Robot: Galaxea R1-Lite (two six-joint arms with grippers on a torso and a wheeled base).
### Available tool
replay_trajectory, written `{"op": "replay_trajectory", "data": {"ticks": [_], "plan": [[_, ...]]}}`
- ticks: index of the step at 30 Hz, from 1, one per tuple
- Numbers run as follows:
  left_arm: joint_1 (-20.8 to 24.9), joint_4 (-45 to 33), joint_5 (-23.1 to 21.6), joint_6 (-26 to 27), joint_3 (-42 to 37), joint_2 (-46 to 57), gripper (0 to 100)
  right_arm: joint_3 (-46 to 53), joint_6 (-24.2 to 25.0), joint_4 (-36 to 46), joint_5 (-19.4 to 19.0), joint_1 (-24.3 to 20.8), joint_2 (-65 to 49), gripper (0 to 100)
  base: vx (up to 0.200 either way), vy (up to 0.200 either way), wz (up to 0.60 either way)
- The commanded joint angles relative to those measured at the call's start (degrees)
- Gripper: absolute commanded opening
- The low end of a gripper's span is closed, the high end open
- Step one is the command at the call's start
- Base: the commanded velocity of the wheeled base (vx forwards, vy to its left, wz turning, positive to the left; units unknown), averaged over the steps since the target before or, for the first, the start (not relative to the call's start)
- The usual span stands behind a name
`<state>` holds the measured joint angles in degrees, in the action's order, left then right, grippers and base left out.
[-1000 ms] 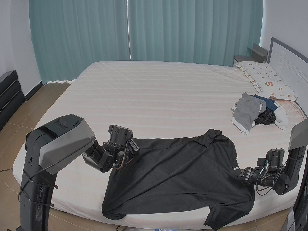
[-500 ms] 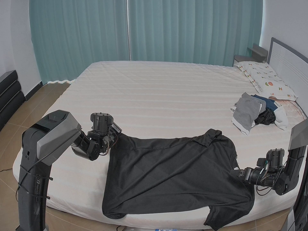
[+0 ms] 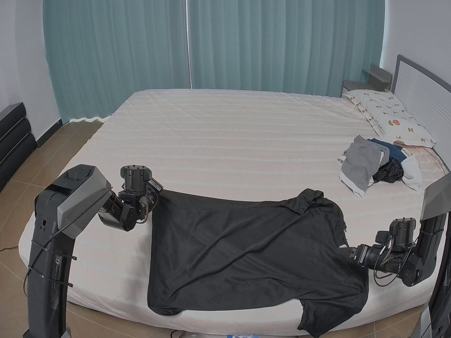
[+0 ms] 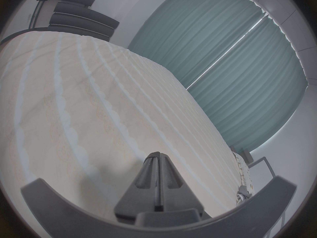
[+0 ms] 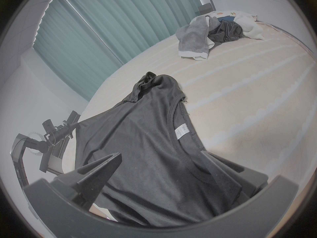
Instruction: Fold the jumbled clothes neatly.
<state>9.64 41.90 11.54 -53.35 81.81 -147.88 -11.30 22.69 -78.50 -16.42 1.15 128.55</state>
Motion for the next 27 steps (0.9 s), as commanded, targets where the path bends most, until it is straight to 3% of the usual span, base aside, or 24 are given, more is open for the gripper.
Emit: {"op": "replay_trajectory", "data": {"ticks": [1, 4, 5, 12, 15, 17, 19, 20, 27], "plan": [[-0.5, -0.2, 0.1, -0.1, 1.4, -1.2, 0, 0.6, 0.1, -1.9, 0.0, 0.0, 1.4, 100, 0.0, 0.0, 0.0], [-0.5, -0.2, 0.0, -0.2, 1.5, -1.2, 0, 0.9, 0.2, -3.9, 0.1, 0.0, 2.3, 100, 0.0, 0.0, 0.0], [-0.5, -0.2, 0.0, -0.3, 1.5, -1.2, 100, 1.0, 0.3, -4.5, 0.1, 0.0, 2.5, 100, 0.0, 0.0, 0.0], [-0.6, -0.5, -0.3, -1.1, 0.5, -0.6, 100, 0.6, 3.0, -7.1, 0.1, 0.1, 2.4, 100, 0.0, 0.0, 0.0], [-0.8, -0.8, -1.3, -5.5, -1.7, 2.2, 100, 0.2, 4.2, -8.0, 0.1, 0.1, 2.7, 100, 0.0, 0.0, 0.0], [-1.6, -1.5, -5.0, -8.5, -4.4, 5.5, 100, -0.6, 4.7, -8.1, 0.1, 0.1, 3.4, 100, 0.0, 0.0, 0.0], [-1.6, -1.5, -5.0, -8.5, -4.4, 5.5, 100, -0.6, 4.7, -8.1, 0.1, 0.1, 3.4, 100, 0.0, 0.0, 0.0], [-3.4, -1.6, -11.2, -13.4, -8.1, 10.1, 100, -2.1, 4.8, -8.0, 0.2, 0.3, 5.0, 100, 0.0, 0.0, 0.0], [-7.0, -1.6, -22.0, -20.2, -11.8, 13.9, 100, -6.3, 5.6, -8.0, 0.2, 1.8, 7.8, 100, 0.0, 0.0, 0.0]]}}
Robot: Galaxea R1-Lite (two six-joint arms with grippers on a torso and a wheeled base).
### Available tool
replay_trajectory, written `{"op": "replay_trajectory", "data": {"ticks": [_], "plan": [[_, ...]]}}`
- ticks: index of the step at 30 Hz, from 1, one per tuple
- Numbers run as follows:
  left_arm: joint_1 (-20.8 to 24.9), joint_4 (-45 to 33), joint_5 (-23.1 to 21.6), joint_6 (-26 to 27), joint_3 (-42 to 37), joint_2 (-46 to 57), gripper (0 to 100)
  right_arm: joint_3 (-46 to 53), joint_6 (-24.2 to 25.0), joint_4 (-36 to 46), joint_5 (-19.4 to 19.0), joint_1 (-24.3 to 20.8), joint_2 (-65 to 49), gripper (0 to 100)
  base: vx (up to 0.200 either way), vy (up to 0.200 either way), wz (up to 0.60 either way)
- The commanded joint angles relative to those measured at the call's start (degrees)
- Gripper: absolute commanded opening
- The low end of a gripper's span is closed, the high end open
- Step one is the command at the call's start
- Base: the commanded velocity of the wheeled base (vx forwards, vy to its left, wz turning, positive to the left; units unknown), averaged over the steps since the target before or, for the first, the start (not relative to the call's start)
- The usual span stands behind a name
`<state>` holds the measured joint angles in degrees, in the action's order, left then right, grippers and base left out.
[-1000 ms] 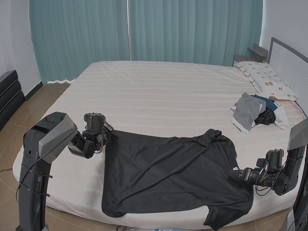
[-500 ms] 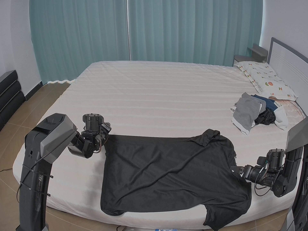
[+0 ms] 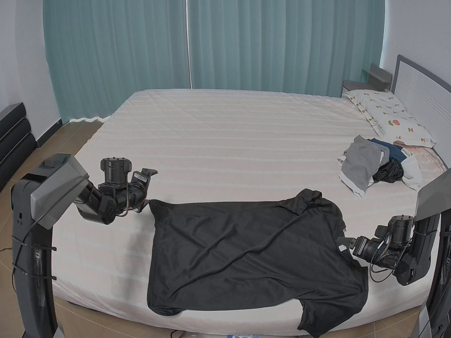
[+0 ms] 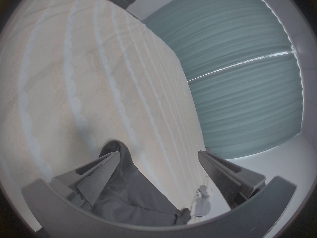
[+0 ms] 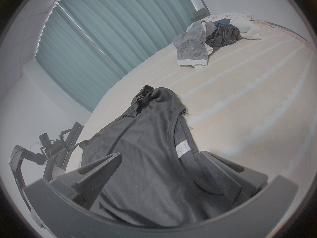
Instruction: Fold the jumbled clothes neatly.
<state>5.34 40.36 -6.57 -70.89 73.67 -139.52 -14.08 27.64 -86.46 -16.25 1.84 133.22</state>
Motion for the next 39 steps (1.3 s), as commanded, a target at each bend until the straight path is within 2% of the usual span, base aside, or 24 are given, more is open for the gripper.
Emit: {"op": "replay_trajectory", "data": {"ticks": [1, 9, 13, 18, 21, 26, 31, 35, 39], "plan": [[-2.7, -0.1, -4.5, -2.9, -4.1, 5.8, 100, -3.9, 1.1, 0.0, 0.0, 1.2, 3.2, 100, 0.0, 0.0, 0.0], [-2.0, 0.1, -7.3, -2.9, -7.0, 6.2, 100, -10.1, 6.8, 1.1, 0.1, 1.7, 2.5, 100, 0.0, 0.0, 0.0], [-1.9, 0.0, -7.7, -2.9, -7.0, 5.9, 100, -13.7, 6.7, 3.9, 0.4, 1.1, 1.4, 100, 0.0, 0.0, 0.0], [-1.8, 0.2, -7.7, -2.7, -7.7, 5.9, 100, -25.1, 7.0, 22.1, 0.5, 0.3, -4.1, 100, 0.0, 0.0, 0.0], [-1.8, 0.2, -7.7, -2.6, -7.7, 5.9, 100, -30.7, 7.2, 29.0, 1.1, -1.2, -4.0, 100, 0.0, 0.0, 0.0], [-1.6, 0.3, -7.7, -2.4, -8.1, 5.9, 100, -38.7, 7.0, 31.5, 6.1, -4.9, 0.6, 100, 0.0, 0.0, 0.0], [-1.3, 0.3, -7.6, -2.2, -8.2, 5.9, 100, -42.8, 6.6, 33.4, 8.3, -8.9, 4.5, 100, 0.0, 0.0, 0.0], [-1.3, 0.3, -7.6, -2.1, -8.2, 5.9, 100, -47.9, 6.0, 35.9, 11.1, -9.8, 7.4, 100, 0.0, 0.0, 0.0], [-1.3, 0.4, -7.6, -2.1, -8.2, 5.9, 100, -52.1, 2.3, 37.8, 13.4, -9.6, 10.4, 100, 0.0, 0.0, 0.0]]}}
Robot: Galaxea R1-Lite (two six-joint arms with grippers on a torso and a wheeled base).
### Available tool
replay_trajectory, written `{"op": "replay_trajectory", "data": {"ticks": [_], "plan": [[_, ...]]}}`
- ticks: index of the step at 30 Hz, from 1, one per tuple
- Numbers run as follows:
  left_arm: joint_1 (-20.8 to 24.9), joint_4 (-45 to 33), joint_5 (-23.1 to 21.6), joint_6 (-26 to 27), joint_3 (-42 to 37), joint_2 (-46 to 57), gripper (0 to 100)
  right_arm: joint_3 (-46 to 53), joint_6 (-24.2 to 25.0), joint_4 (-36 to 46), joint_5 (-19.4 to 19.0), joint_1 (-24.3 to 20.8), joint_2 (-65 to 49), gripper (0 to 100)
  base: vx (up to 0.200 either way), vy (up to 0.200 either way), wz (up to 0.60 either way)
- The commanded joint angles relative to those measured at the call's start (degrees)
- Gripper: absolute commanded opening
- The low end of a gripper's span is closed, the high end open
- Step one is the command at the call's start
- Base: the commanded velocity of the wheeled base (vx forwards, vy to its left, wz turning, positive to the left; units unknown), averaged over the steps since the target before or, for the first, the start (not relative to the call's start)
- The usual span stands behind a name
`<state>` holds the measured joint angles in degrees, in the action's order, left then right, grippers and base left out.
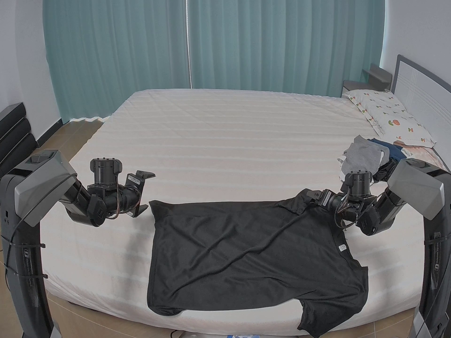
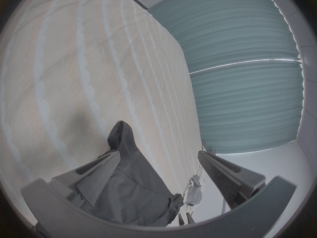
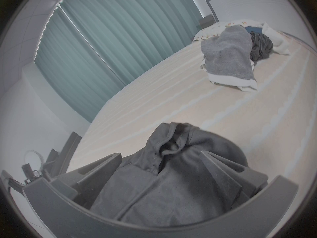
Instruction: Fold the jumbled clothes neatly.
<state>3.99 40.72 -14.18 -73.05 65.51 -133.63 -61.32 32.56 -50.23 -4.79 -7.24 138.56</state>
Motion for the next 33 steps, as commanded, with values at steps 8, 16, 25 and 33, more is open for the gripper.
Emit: {"op": "replay_trajectory", "data": {"ticks": [8, 16, 25, 33], "plan": [[0.1, 0.0, 0.0, 0.4, 0.1, 0.0, 100, -5.8, -3.6, 1.7, 2.2, -0.4, 6.2, 100, 0.0, 0.0, 0.0], [0.4, -0.1, 0.0, 1.0, 0.1, 0.0, 100, -10.8, -3.5, 1.8, 3.4, -0.1, 9.5, 0, 0.0, 0.0, 0.0], [0.5, -0.1, 0.0, 1.1, 0.1, 0.0, 100, -14.4, -2.1, 1.7, 5.7, 1.9, 10.9, 0, 0.0, 0.0, 0.0], [0.5, -0.1, 0.1, 1.1, 0.1, -0.1, 100, -15.9, 2.0, 1.8, 6.0, 5.0, 10.9, 0, 0.0, 0.0, 0.0]]}}
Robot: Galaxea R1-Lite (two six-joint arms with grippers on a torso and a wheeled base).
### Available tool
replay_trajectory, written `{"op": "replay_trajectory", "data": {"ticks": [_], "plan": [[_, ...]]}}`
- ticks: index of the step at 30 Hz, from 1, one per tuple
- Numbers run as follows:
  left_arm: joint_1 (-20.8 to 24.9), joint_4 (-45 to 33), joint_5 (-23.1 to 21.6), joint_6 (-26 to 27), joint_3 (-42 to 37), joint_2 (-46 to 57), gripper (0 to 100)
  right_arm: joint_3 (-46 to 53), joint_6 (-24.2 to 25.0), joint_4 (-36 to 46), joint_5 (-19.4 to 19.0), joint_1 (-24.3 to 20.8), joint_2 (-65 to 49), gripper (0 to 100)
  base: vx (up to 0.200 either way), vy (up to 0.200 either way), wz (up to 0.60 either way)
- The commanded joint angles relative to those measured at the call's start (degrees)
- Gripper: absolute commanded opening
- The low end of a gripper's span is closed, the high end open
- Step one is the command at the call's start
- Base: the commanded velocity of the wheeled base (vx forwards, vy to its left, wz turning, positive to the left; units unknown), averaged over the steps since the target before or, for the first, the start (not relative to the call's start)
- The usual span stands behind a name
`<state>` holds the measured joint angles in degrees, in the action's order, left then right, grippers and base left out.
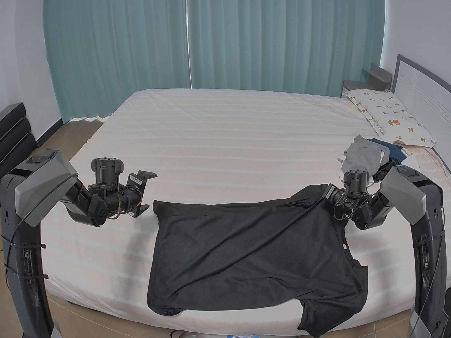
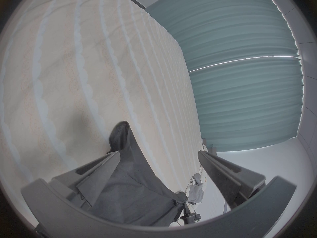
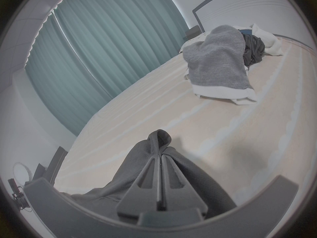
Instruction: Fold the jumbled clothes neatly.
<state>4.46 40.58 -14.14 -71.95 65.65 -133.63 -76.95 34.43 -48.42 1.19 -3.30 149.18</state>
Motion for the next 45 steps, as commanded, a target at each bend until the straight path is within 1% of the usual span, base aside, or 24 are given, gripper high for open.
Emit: {"op": "replay_trajectory", "data": {"ticks": [1, 4, 5, 10, 11, 13, 14, 16, 19, 21, 25, 27, 30, 35, 38, 42, 45], "plan": [[0.0, 0.0, 0.1, 0.0, 0.0, -0.1, 100, -0.3, 0.2, 0.0, -0.1, 1.1, 0.4, 0, 0.0, 0.0, 0.0], [0.0, 0.0, 0.1, 0.1, 0.0, -0.1, 100, 0.0, 0.6, 0.0, -0.2, 1.2, 0.7, 0, 0.0, 0.0, 0.0], [0.0, 0.0, 0.1, 0.1, 0.0, -0.1, 100, 0.0, 0.6, -0.1, -0.2, 1.2, 0.8, 100, 0.0, 0.0, 0.0], [0.0, 0.0, 0.1, 0.1, 0.0, -0.1, 100, 0.3, 1.1, -1.2, -0.5, 1.1, -0.8, 100, 0.0, 0.0, 0.0], [0.0, 0.0, 0.1, 0.1, 0.0, -0.1, 100, 0.4, 1.6, -1.5, -0.6, 1.1, -1.7, 100, 0.0, 0.0, 0.0], [0.0, 0.0, 0.1, 0.1, 0.0, -0.1, 100, 0.7, 4.6, -1.6, -0.8, 0.9, -4.0, 100, 0.0, 0.0, 0.0], [0.0, 0.0, 0.1, 0.1, 0.0, -0.1, 100, 1.1, 6.9, -1.2, -1.4, 0.7, -5.9, 100, 0.0, 0.0, 0.0], [0.0, 0.0, 0.1, 0.1, 0.0, -0.1, 100, 1.4, 8.3, -0.8, -2.3, 0.2, -8.1, 100, 0.0, 0.0, 0.0], [0.0, 0.0, 0.1, 0.1, 0.0, -0.1, 100, 2.8, 8.6, 0.8, -4.2, -0.7, -11.4, 100, 0.0, 0.0, 0.0], [0.0, 0.0, 0.1, 0.1, 0.0, -0.2, 100, 3.6, 8.6, 3.4, -5.0, -2.1, -12.2, 100, 0.0, 0.0, 0.0], [0.0, 0.0, 0.1, 0.1, 0.0, -0.1, 100, 4.5, 8.5, 6.7, -5.0, -4.9, -11.4, 100, 0.0, 0.0, 0.0], [0.0, 0.0, 0.1, 0.1, 0.0, -0.1, 100, 4.4, 8.5, 6.8, -5.1, -5.1, -10.9, 100, 0.0, 0.0, 0.0], [0.1, 0.0, 0.1, 0.1, 0.0, -0.1, 100, 1.8, 8.6, 7.1, -5.3, -6.2, -6.1, 100, 0.0, 0.0, 0.0], [0.4, 0.0, 0.2, 0.1, 0.0, -0.2, 100, -0.9, 8.7, 8.0, -5.1, -6.3, -1.9, 100, 0.0, 0.0, 0.0], [0.4, 0.0, 0.2, 0.2, 0.0, -0.2, 100, -0.8, 8.9, 8.2, -5.2, -5.9, -1.3, 100, 0.0, 0.0, 0.0], [0.5, -0.1, 0.5, 2.5, -0.2, -0.8, 100, -0.8, 8.9, 8.2, -5.2, -5.6, -0.5, 100, 0.0, 0.0, 0.0], [0.7, -0.2, 0.6, 2.7, -0.2, -0.8, 100, -1.3, 9.0, 8.1, -5.2, -5.6, 0.7, 100, 0.0, 0.0, 0.0]]}}
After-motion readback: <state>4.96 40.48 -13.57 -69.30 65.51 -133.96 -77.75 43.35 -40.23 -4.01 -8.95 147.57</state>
